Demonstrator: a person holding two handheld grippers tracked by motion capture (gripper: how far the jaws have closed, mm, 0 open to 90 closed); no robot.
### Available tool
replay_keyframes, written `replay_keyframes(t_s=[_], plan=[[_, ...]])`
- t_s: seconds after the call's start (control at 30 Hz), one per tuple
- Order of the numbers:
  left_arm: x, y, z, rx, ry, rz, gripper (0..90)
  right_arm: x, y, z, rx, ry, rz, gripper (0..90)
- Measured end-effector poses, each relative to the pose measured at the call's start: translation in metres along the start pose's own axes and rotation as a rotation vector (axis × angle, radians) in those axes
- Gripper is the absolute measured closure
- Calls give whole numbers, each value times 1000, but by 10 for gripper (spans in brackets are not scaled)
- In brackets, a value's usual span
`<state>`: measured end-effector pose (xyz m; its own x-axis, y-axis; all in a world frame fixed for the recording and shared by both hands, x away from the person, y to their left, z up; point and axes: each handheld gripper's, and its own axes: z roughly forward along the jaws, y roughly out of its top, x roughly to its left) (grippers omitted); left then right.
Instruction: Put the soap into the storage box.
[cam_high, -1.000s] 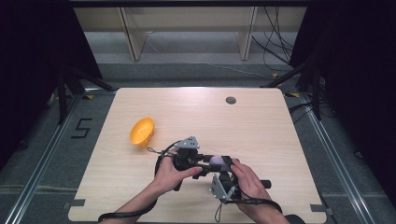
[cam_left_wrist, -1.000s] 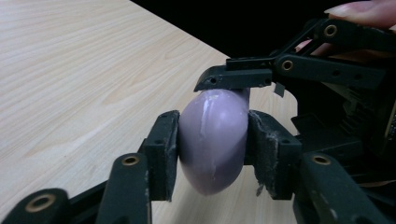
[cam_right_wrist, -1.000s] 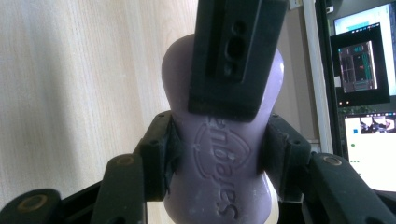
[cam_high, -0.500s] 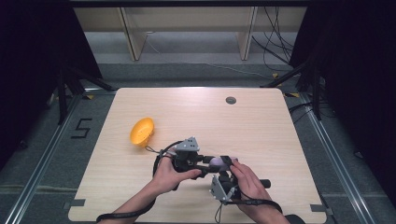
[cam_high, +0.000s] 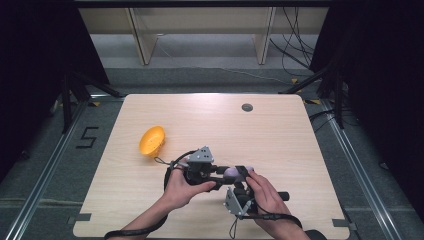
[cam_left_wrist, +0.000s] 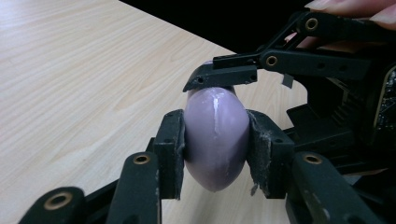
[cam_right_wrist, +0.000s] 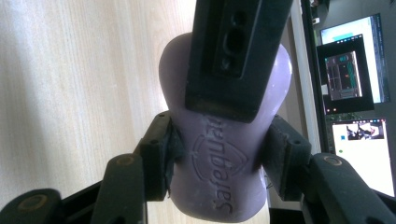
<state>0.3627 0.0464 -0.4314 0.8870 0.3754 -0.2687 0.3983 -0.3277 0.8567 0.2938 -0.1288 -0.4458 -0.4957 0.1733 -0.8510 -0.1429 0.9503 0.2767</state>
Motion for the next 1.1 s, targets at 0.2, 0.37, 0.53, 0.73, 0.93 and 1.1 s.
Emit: replay_keyframes(t_s=[0.2, 0.37, 0.53, 0.73, 0.93, 1.1], plan=[[-3, -1, 0, -5, 38, 53, 591, 1, 1, 1, 20, 2, 5, 467], [-5, -1, -2, -8, 86, 54, 591, 0, -2, 4, 51, -8, 5, 358], [-2, -3, -5, -24, 140, 53, 591, -1, -3, 4, 53, -20, -10, 335], [2, -3, -9, -28, 211, 66, 591, -4, -9, 4, 56, -15, -56, 331], [2, -4, -12, -26, 295, 82, 591, -12, -21, -1, 104, -34, -10, 337], [4, -5, -15, -35, 370, 88, 591, -17, -35, -5, 137, -37, 80, 341]])
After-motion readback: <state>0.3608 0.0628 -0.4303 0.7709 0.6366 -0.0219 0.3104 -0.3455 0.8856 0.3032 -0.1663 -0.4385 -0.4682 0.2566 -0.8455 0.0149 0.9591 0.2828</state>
